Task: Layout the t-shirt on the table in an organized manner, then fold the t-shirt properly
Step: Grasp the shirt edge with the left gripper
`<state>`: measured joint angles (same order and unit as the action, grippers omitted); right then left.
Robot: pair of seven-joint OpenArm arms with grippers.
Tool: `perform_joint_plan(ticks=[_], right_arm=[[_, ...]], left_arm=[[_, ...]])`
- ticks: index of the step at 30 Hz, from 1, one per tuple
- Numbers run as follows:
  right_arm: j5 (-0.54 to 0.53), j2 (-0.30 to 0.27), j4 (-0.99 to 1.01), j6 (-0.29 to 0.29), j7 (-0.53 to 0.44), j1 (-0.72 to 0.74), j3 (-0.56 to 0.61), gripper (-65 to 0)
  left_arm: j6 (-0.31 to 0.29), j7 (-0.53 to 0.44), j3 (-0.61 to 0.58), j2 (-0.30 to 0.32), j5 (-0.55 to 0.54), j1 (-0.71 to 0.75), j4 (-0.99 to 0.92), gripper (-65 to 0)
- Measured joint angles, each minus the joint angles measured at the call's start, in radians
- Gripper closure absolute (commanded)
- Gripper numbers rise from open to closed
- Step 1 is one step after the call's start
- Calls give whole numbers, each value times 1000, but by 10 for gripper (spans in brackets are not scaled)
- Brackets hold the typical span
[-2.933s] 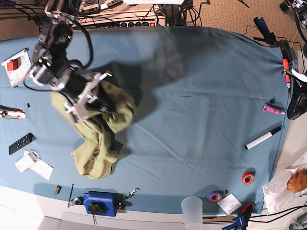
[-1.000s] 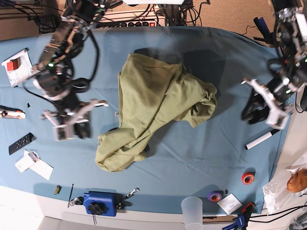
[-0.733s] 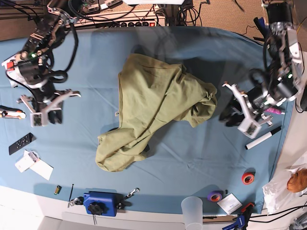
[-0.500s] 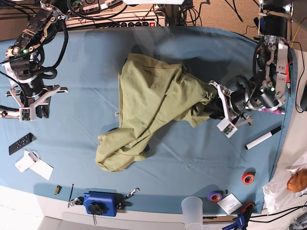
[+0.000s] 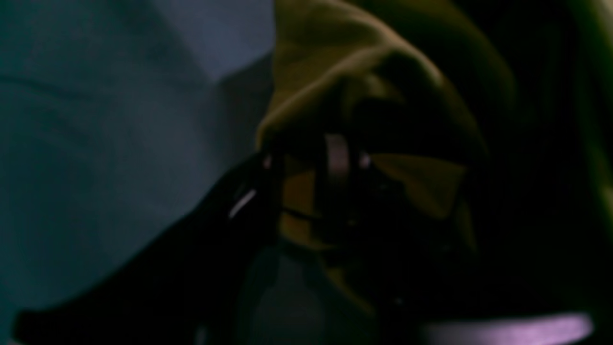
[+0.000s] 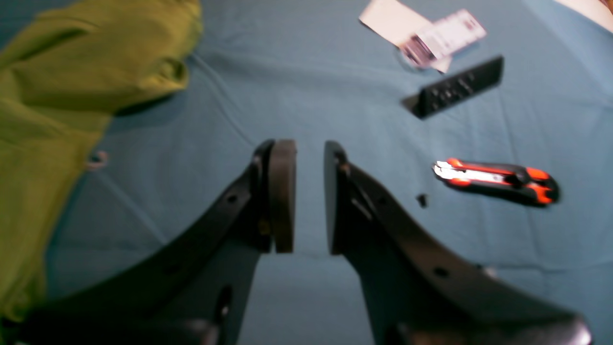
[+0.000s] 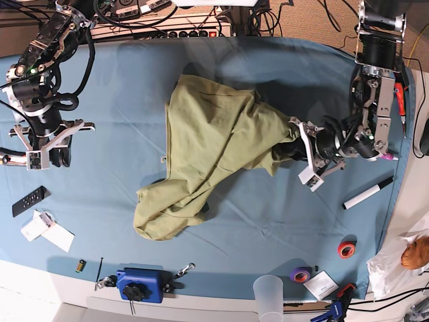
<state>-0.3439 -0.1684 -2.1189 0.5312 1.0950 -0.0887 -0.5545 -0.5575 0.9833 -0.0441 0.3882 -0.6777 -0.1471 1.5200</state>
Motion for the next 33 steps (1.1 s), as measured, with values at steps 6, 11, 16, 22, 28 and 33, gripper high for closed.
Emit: perform_joint_plan(ticks=[6,11,16,22,28,33], right_arm=[[-24,0,0,0,0,0,0,-116],[-23,0,0,0,-6,0,0,-116],[-23,0,0,0,-15,0,0,-116],[-25,0,16,0,-25,0,0,-116],[-23,0,117,-4,-23,0,0,-116],[-23,0,132,-4,-2,0,0,-116]], left_arm=[[48,1,0,-25,-15,0,11,0],[68,44,77,-27,-24,0,104,0],[69,108,259,-27,-120,-1,223,0],[67,136,433,-26,-221,20,279,0],[55,40,312,-27,-213,94,278,-205],[32,-209,70,-27,138,89,267,-269]])
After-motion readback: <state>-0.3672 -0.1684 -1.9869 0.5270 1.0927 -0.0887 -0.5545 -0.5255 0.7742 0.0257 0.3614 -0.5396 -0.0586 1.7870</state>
